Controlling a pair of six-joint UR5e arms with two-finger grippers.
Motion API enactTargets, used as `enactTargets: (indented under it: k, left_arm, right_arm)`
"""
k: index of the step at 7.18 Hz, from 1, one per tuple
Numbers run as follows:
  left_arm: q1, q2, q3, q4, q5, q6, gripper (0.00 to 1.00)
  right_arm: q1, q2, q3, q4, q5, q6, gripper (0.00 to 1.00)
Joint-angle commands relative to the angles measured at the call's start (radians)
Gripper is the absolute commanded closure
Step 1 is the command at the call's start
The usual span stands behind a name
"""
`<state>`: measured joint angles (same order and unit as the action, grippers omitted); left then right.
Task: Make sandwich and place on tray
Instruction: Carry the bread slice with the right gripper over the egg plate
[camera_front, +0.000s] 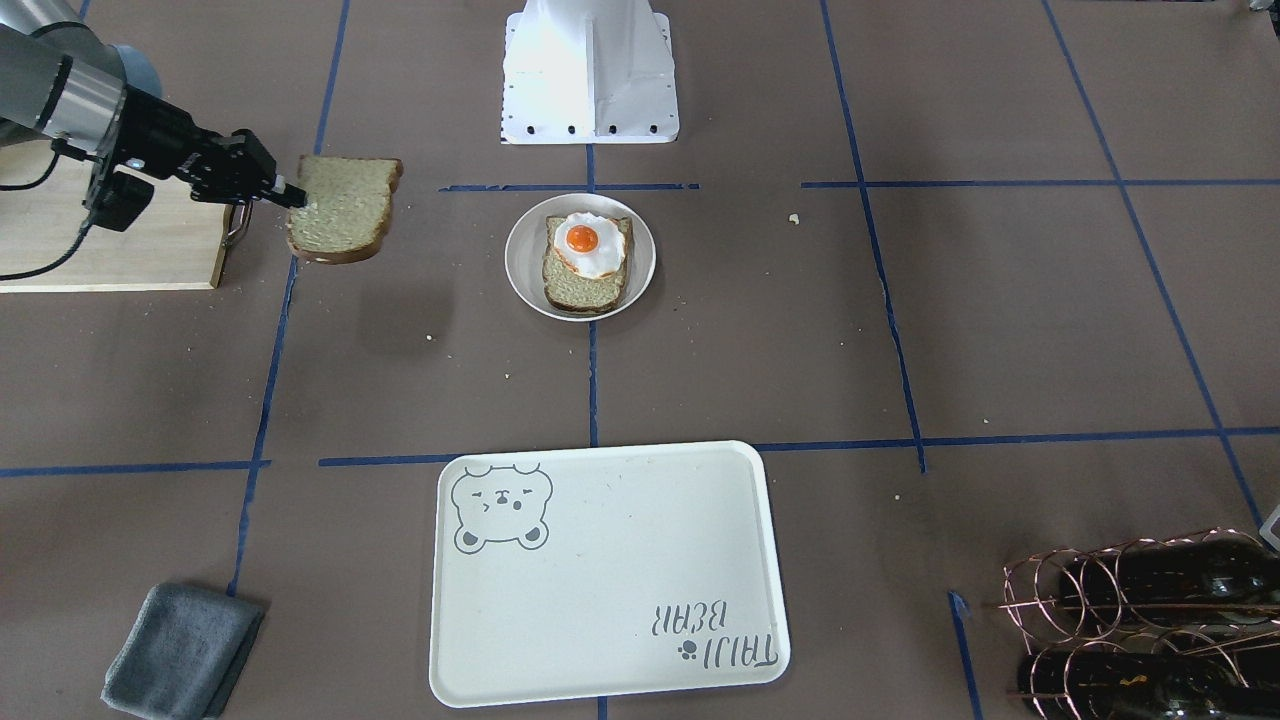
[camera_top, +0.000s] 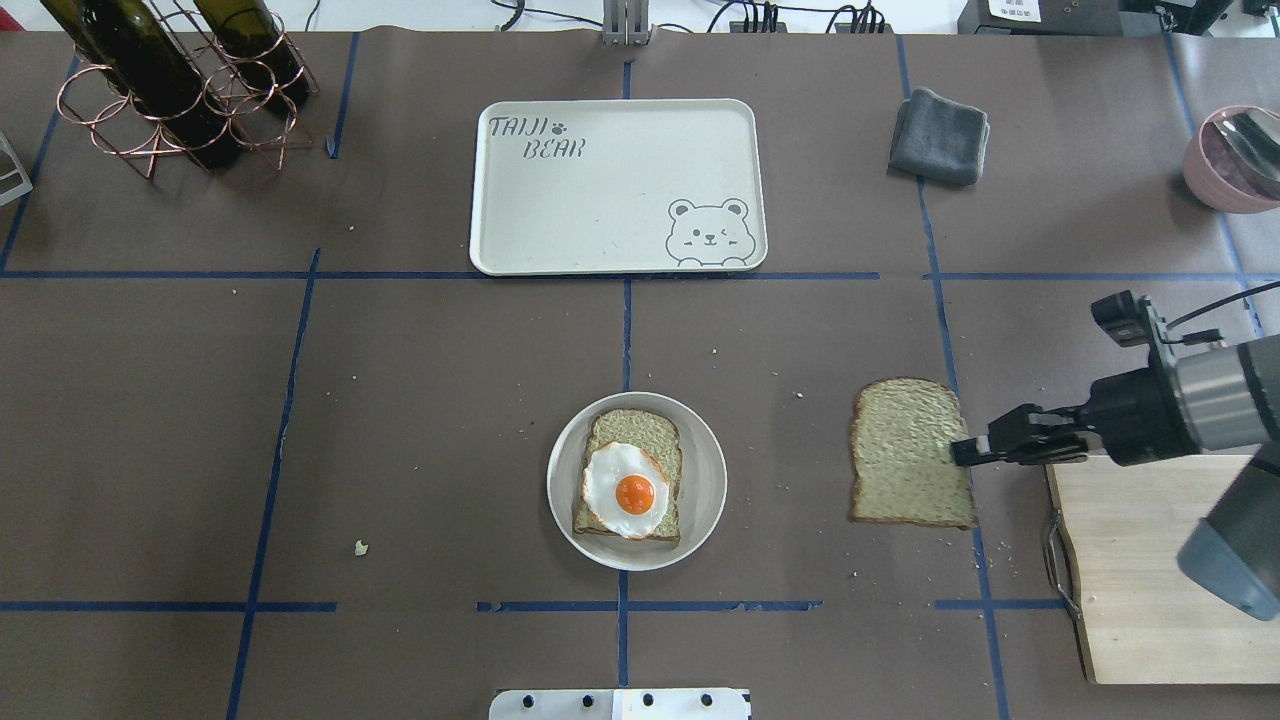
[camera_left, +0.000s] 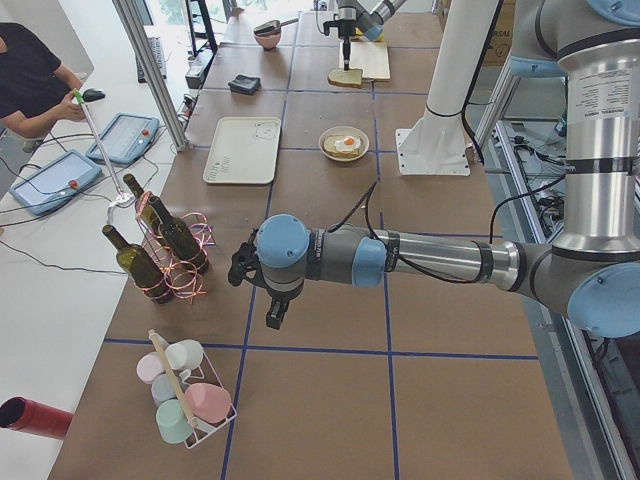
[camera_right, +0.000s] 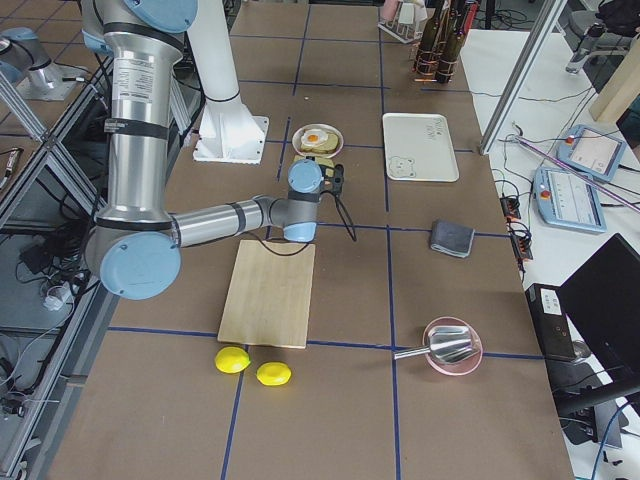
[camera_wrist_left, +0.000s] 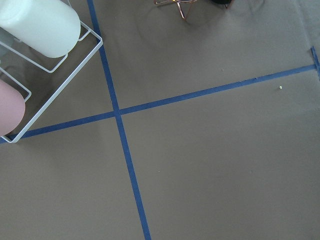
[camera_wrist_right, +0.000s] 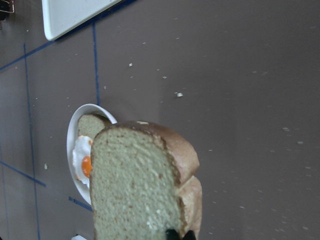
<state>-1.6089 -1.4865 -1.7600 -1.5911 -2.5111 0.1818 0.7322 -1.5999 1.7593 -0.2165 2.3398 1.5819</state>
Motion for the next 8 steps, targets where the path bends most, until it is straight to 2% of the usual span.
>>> enactTargets:
  k: [1, 2, 4, 5, 8]
  left_arm:
    - [0.001, 0.0, 0.005, -0.001, 0.0, 0.001, 0.0]
    - [0.001, 0.0, 0.002, -0.004, 0.0, -0.001, 0.0]
    - [0.001, 0.0, 0.004, -0.004, -0.002, -0.001, 0.0]
    - [0.001, 0.0, 0.002, -0.004, -0.002, -0.001, 0.0]
    - [0.001, 0.0, 0.002, -0.006, 0.0, -0.001, 0.0]
  right_arm:
    - [-0.119, 0.222, -0.11, -0.017, -0.046, 0.108, 1.0]
    - [-0.188, 0.304, -0.125, -0.1, -0.124, 0.11, 1.0]
    - [-0.262, 0.376, -0.133, -0.213, -0.201, 0.095, 1.0]
    - [-0.284, 0.412, -0.147, -0.245, -0.227, 0.095, 1.0]
    - [-0.287, 0.425, -0.164, -0.26, -0.261, 0.089, 1.0]
